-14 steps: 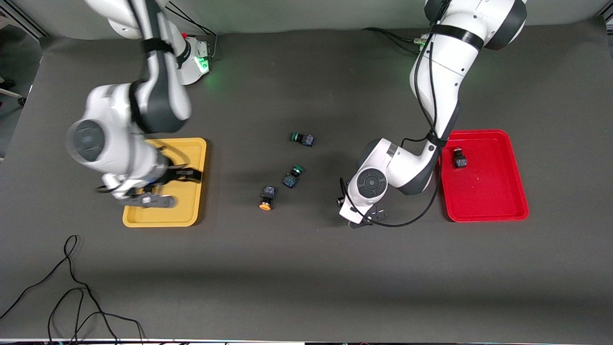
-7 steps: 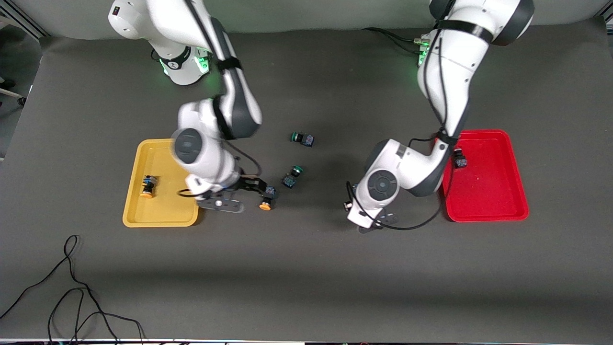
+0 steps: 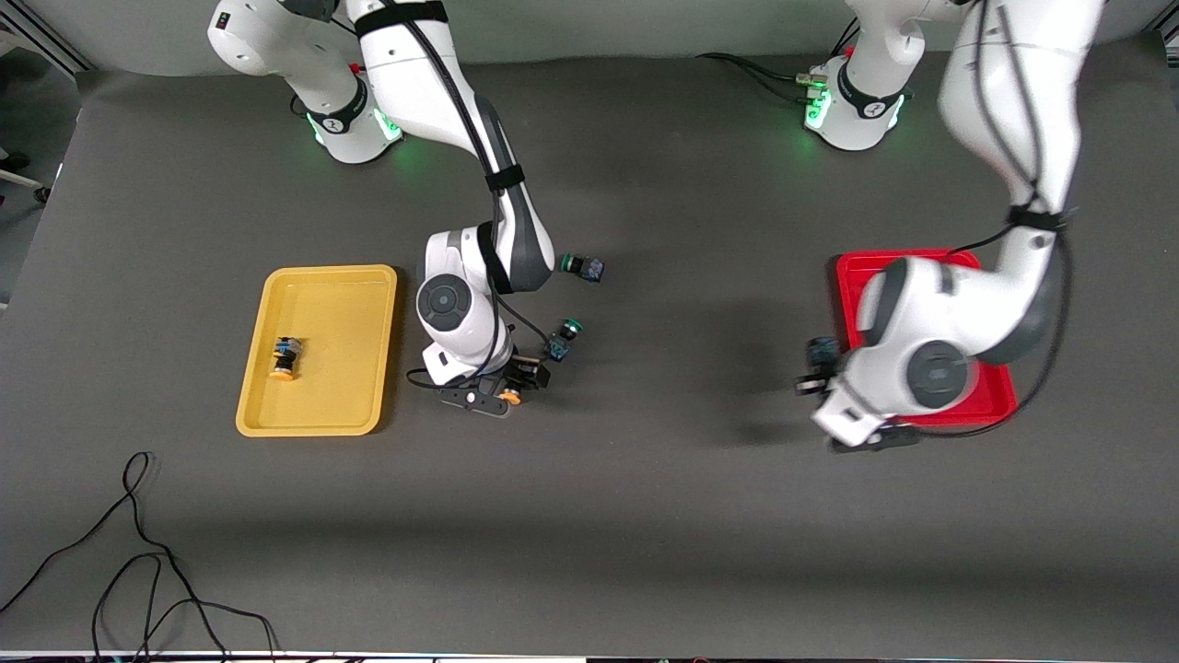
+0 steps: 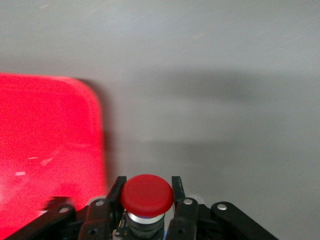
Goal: Place red and yellow buttons in trays
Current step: 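Place the red button in the red tray with the left gripper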
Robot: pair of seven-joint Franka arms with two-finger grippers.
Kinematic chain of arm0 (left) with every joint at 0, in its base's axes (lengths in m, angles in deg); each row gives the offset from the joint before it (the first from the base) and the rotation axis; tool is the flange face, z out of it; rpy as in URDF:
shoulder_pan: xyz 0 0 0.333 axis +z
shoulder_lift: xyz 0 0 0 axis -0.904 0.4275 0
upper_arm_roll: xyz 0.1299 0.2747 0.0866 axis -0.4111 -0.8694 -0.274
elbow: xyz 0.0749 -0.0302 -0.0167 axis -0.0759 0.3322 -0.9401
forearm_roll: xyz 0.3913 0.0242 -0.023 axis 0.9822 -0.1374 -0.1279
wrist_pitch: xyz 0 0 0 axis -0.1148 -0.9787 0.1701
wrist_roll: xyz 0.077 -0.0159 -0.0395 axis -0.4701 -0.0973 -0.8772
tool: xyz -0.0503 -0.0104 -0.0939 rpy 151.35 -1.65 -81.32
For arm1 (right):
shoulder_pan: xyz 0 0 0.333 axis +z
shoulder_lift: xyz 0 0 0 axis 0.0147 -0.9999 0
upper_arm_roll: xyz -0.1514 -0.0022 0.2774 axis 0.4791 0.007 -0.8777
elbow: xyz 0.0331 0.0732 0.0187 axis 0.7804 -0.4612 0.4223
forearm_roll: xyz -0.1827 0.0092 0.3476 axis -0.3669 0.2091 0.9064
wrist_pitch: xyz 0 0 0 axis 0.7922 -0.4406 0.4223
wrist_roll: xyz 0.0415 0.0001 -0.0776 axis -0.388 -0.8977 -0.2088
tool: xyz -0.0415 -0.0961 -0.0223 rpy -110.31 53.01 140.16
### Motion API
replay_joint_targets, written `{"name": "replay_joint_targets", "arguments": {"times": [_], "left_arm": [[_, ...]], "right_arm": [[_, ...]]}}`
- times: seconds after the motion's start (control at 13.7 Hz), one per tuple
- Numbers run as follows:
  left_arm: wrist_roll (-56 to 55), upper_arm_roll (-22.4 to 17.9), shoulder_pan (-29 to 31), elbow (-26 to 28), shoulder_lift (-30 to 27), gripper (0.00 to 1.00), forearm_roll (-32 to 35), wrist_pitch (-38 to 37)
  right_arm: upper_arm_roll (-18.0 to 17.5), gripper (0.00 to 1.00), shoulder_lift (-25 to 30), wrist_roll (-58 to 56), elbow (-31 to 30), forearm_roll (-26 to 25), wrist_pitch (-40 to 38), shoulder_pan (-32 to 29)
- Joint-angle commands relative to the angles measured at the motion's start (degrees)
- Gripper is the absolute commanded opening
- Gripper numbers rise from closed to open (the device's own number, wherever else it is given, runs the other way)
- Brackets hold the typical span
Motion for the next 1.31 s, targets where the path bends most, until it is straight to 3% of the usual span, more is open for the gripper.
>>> {"name": "replay_joint_targets", "arguments": {"times": [0.0,0.22,0.29,0.58,0.66,0.95,1.17,1.24], "left_arm": [[9.63,0.56,6.46,12.03,-6.85,0.00,2.65,4.63],[23.14,0.47,14.80,16.35,-6.86,0.00,3.79,9.55],[27.46,0.47,17.45,17.40,-6.59,0.00,3.88,11.66],[33.48,0.47,22.04,20.84,-6.50,0.02,3.88,16.78],[33.48,0.47,22.13,20.75,-6.50,0.97,3.88,16.78],[32.52,0.82,21.43,19.44,-10.09,1.00,3.88,13.63],[29.98,1.09,19.15,14.80,-17.02,1.00,3.80,3.81],[27.96,1.26,18.27,12.95,-19.49,1.00,3.71,0.38]], "right_arm": [[-1.55,0.77,-1.20,0.91,1.65,1.26,2.36,-1.18],[-2.08,0.29,-1.38,0.91,1.65,1.26,2.82,-1.27],[-2.08,0.19,-1.21,1.00,1.65,1.17,2.82,-1.18],[-0.95,0.15,2.56,0.74,1.65,0.30,-1.19,-1.09],[0.97,0.15,4.23,0.65,1.91,0.12,-4.53,-0.57],[7.48,0.15,11.70,0.21,7.35,-5.06,-21.40,0.14],[9.69,0.15,15.92,-7.93,6.58,-15.23,-26.87,-0.56],[11.08,0.14,17.15,-11.79,5.09,-16.39,-27.84,-0.65]]}}
